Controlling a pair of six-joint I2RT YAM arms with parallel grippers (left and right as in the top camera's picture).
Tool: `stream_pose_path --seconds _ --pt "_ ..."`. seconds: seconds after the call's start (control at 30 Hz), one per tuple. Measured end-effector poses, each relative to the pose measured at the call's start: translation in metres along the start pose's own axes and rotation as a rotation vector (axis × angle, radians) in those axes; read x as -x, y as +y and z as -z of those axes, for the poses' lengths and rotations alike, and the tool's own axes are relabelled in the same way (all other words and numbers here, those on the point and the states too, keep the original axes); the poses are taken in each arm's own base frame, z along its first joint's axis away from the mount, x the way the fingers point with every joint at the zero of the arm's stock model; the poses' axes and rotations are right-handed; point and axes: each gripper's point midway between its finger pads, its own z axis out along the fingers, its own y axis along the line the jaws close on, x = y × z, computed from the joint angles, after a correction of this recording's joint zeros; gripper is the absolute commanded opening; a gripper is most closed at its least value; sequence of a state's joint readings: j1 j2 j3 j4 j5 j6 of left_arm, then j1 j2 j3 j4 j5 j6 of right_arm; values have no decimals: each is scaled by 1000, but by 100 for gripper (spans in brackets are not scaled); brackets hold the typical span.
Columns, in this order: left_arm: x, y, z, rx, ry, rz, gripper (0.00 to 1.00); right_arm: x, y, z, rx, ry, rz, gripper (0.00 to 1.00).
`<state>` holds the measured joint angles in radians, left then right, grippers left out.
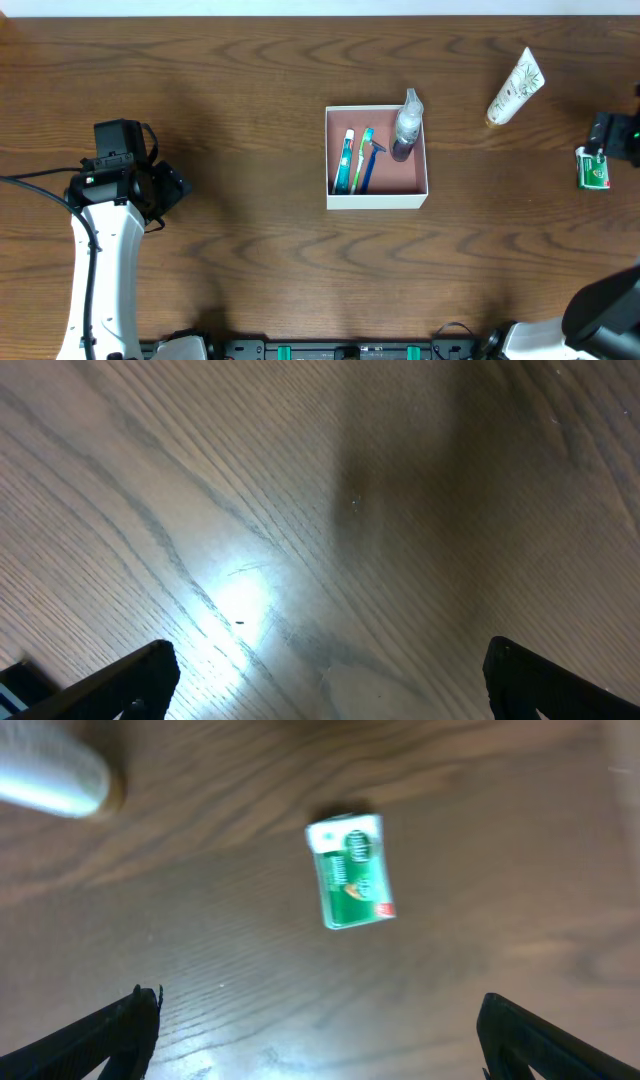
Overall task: Pack container
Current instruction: 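Move the right gripper over the green Dettol soap bar, then lower the right gripper and grasp the Dettol soap bar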
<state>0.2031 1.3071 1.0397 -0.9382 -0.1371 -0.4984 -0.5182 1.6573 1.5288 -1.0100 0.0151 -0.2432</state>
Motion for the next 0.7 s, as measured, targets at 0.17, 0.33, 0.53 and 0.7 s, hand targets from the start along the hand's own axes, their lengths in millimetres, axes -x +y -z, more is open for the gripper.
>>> stream_pose_path --seconds 0.17,0.33,0.53,0.7 --pt "0 0 0 0 0 0 98 -9 9 -38 57 50 100 99" --pt "0 0 0 0 0 0 98 -12 -6 -63 36 82 122 99" --pt "0 0 0 0 0 0 98 -23 -37 -94 10 120 94 99" --pt "0 0 0 0 0 0 98 -36 -49 -125 32 160 77 99"
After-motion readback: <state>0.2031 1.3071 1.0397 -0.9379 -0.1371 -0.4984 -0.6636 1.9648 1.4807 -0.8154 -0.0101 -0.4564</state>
